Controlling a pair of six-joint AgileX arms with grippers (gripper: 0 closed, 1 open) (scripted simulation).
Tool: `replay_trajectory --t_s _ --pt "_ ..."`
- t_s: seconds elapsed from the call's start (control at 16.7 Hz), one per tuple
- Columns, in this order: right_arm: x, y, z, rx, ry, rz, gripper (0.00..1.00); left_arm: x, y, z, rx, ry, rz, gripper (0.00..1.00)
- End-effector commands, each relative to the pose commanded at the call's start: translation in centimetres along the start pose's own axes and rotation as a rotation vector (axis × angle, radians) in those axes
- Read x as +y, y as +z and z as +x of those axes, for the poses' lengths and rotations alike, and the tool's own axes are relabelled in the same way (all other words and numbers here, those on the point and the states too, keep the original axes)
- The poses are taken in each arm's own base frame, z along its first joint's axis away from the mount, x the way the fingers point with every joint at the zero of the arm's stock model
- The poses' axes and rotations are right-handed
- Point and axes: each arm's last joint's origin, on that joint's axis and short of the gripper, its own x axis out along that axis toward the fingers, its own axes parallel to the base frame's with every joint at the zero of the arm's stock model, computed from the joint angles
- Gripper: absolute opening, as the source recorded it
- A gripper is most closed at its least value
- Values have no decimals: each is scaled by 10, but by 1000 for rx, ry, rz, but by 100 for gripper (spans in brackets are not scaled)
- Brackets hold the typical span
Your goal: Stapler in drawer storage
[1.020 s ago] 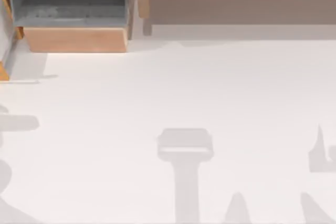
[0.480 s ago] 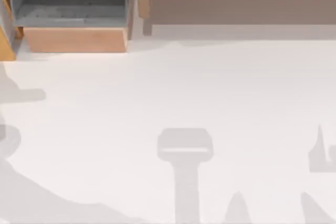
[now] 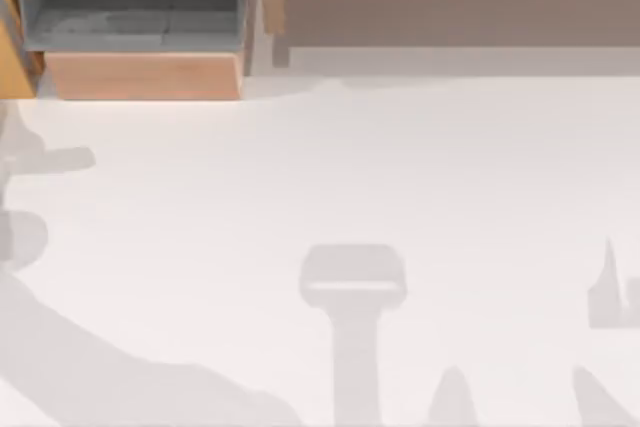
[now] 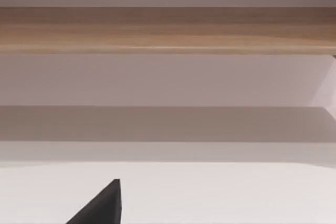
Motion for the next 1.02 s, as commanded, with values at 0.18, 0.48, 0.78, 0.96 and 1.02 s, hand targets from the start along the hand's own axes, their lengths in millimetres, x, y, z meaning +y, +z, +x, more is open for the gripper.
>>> replay_trajectory --t_s 0.18,0.48,0.78,0.96,1.02 --pt "0 0 0 0 0 0 100 1 -4 26 15 2 2 0" --pt "0 0 0 0 0 0 100 1 -4 35 22 -5 -1 0" --pt "0 0 0 0 0 0 100 1 -4 35 22 -5 -1 30" --pt "0 0 0 0 0 0 100 1 -4 35 22 -5 -1 53" --pt "0 0 0 0 0 0 100 1 -4 35 22 -5 -1 60"
